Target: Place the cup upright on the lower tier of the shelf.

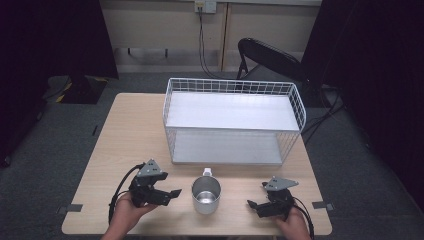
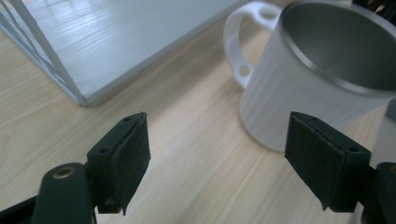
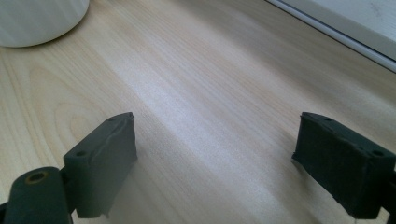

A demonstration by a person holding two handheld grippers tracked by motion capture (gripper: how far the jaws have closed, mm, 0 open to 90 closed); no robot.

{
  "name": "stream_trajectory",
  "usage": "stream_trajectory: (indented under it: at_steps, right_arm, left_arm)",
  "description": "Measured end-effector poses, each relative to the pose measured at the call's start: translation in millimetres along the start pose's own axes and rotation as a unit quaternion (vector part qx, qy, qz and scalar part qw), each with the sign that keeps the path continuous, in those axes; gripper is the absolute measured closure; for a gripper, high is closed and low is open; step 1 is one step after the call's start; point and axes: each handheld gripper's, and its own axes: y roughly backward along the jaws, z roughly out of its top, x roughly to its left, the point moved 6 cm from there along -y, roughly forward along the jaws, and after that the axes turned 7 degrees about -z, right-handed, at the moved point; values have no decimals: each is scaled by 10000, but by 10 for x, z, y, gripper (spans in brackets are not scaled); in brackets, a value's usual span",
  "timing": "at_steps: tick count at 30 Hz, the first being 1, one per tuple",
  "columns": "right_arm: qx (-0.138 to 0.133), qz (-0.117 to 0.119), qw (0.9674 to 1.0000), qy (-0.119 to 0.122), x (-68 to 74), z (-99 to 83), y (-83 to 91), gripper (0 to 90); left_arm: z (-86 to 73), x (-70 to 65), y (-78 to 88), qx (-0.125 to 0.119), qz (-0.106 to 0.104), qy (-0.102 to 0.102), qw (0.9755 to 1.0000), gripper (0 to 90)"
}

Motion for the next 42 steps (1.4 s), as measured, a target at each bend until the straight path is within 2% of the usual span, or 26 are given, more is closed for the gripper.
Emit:
stream_trajectory:
  at_steps: [3, 4, 6, 10, 14, 17, 19, 22, 25, 28, 33, 36, 40, 42]
  right_arm:
    - [0, -9, 10000, -7, -1, 1, -2, 117]
    - [2, -7, 10000, -13, 0, 1, -2, 117]
    - [3, -7, 10000, -16, 0, 1, -2, 117]
    - [1, -11, 10000, -18, 0, 3, -3, 117]
    - [3, -15, 10000, -21, 0, 3, -4, 117]
    - [3, -15, 10000, -21, 0, 3, -4, 117]
    - [3, -14, 10000, -21, 0, 3, -4, 117]
    - [4, -15, 10000, -21, 0, 3, -3, 117]
    - [6, -22, 10000, -25, 1, 2, -3, 116]
    - [3, -25, 10000, -30, 1, 2, -3, 116]
    - [1, -41, 10000, -36, 2, 1, -2, 116]
    - [4, -42, 10000, -39, 2, 0, -1, 116]
    - [4, -43, 10000, -38, 2, 0, -1, 116]
    - [4, -43, 10000, -38, 2, 0, -1, 116]
  left_arm:
    - [98, -39, 22, -84, 61, -117, 9999, 216]
    - [129, -58, 24, -154, 36, -70, 9999, 215]
    - [169, -75, 27, -165, 80, -133, 9997, 216]
    - [265, -121, 7, -404, 70, -113, 9991, 226]
    - [331, -176, -26, -594, 3, -8, 9982, 234]
    - [368, -245, -94, -568, 56, -149, 9983, 242]
    - [375, -264, -134, -593, 101, -169, 9980, 261]
    - [390, -269, -195, -646, 160, -143, 9977, 274]
    - [367, -248, -257, -579, 252, -115, 9979, 302]
    - [354, -244, -303, -600, 206, 2, 9980, 336]
    - [294, -258, -377, -539, 187, 49, 9984, 411]
    - [273, -277, -415, -463, 200, -56, 9987, 433]
    - [271, -309, -461, -541, 184, -21, 9984, 483]
    - [272, -326, -477, -494, 216, -74, 9985, 514]
